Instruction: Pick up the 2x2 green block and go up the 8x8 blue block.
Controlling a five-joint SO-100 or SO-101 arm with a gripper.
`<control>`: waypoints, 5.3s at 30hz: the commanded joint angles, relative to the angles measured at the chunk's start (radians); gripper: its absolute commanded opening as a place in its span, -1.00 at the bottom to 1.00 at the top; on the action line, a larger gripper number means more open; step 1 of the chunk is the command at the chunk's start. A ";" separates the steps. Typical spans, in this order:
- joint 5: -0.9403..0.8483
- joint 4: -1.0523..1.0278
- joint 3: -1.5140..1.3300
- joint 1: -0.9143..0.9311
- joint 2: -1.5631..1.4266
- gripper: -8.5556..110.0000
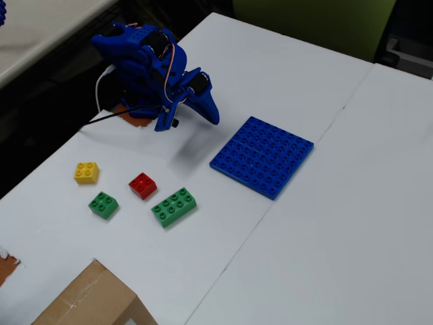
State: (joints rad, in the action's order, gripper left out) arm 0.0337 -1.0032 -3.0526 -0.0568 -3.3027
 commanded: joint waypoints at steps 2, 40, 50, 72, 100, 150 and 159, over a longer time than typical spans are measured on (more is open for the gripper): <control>0.002 0.014 0.003 -0.003 -0.006 -0.85; -0.512 0.037 -0.012 -0.147 -0.008 -0.85; -1.247 -0.201 0.227 0.112 0.067 -0.86; -2.344 -0.488 1.026 0.775 1.046 -0.34; -2.853 -0.275 1.835 1.187 2.054 -0.30; -2.873 -0.413 2.063 1.166 2.132 -0.39; -3.027 -0.310 2.152 1.204 2.172 -0.37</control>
State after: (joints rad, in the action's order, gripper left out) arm -2.9621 -1.3468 -0.9633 1.1413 -1.1106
